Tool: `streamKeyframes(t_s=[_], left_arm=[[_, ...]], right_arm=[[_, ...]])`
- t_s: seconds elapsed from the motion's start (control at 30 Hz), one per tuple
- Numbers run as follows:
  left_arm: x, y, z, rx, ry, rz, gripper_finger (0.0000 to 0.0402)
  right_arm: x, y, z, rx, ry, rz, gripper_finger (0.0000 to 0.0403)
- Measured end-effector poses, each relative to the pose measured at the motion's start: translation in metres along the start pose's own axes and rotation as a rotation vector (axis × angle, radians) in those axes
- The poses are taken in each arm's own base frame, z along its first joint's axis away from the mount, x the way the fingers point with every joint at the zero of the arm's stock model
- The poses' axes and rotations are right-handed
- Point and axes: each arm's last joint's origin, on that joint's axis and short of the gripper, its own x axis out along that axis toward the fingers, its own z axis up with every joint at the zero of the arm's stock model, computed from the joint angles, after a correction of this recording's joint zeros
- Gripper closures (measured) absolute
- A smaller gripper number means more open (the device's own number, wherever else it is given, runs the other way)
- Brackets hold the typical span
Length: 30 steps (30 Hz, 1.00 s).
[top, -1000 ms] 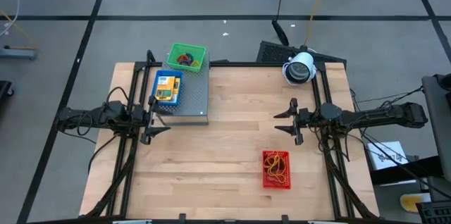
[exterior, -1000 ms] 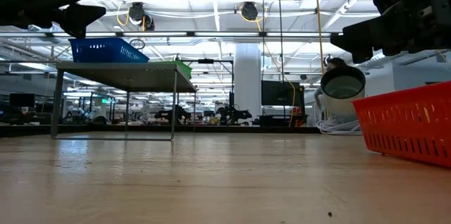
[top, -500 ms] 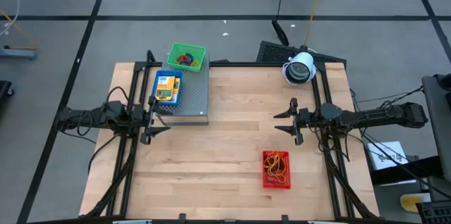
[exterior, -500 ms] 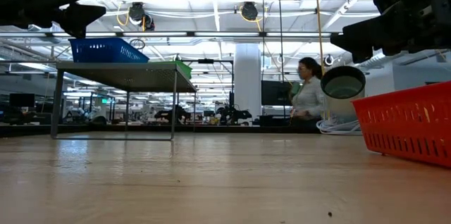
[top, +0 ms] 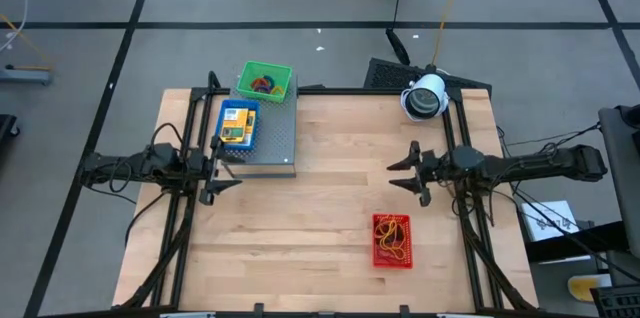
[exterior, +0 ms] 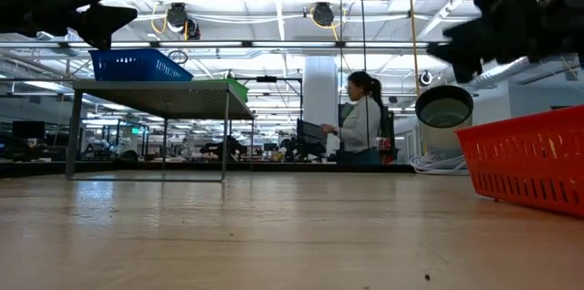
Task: Pick & Place Office Desk Supplies
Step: Put the red bin on the shelf with rubber bands
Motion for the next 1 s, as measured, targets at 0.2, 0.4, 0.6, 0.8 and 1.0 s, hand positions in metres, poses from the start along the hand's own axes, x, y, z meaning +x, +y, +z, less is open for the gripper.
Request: streamKeyframes(t_s=[0.2, 0.4, 0.6, 0.8, 1.0], left_arm=[[0.0, 0.0, 0.0, 0.001, 0.001, -0.001, 0.0133], [0.0, 0.0, 0.0, -0.002, 0.0, -0.001, 0.0133], [0.0, 0.0, 0.0, -0.002, 0.0, -0.001, 0.0133], [0.0, 0.0, 0.0, -0.003, 0.0, -0.001, 0.0133], [0.0, 0.0, 0.0, -0.004, 0.0, -0.001, 0.0133]], right_arm=[[0.005, 0.006, 0.03, 0.033, 0.055, 0.02, 0.0222], [0.01, 0.008, 0.05, 0.032, 0.071, 0.007, 0.0222], [0.016, 0.007, 0.059, 0.153, 0.288, -0.168, 0.0222], [0.023, 0.012, 0.075, 0.234, 0.37, -0.332, 0.0222], [0.034, 0.017, 0.083, 0.291, 0.532, -0.445, 0.0222]])
